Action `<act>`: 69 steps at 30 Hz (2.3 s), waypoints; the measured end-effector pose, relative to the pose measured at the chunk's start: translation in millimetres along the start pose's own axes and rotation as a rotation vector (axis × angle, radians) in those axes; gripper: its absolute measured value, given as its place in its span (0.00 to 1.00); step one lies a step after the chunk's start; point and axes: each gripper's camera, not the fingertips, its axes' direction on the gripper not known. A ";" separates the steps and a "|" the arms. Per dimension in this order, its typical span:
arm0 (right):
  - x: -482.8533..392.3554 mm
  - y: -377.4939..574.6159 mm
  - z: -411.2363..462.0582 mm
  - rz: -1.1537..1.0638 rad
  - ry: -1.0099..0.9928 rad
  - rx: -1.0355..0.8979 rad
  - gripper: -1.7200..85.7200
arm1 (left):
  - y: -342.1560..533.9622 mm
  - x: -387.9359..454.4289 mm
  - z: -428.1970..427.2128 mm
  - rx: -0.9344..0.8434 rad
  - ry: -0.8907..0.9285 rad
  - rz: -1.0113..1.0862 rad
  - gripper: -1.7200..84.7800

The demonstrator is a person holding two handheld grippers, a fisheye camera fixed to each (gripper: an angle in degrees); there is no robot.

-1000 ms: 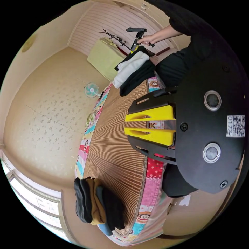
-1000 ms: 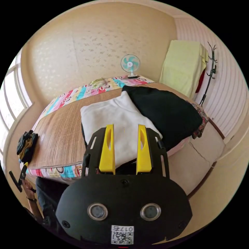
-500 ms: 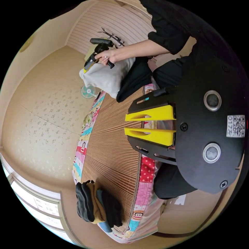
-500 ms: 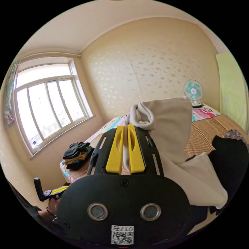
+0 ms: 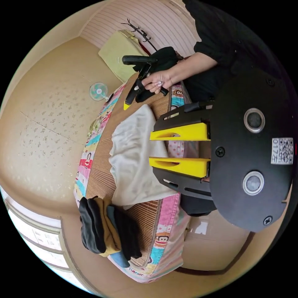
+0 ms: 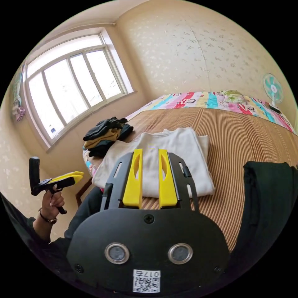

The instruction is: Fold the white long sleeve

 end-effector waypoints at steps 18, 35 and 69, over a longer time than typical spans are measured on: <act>43.8 64.5 -108.9 -0.173 -0.066 -0.200 0.04 | 16.2 -27.5 -33.1 -0.213 0.535 0.364 0.03; 80.8 -247.6 190.9 -0.148 0.076 -0.476 0.11 | -250.1 -59.1 215.1 -0.401 -0.358 0.232 0.06; -10.2 -92.9 -3.3 -0.207 0.380 -0.477 0.06 | -77.6 -135.5 -121.6 -0.137 0.868 -0.194 0.01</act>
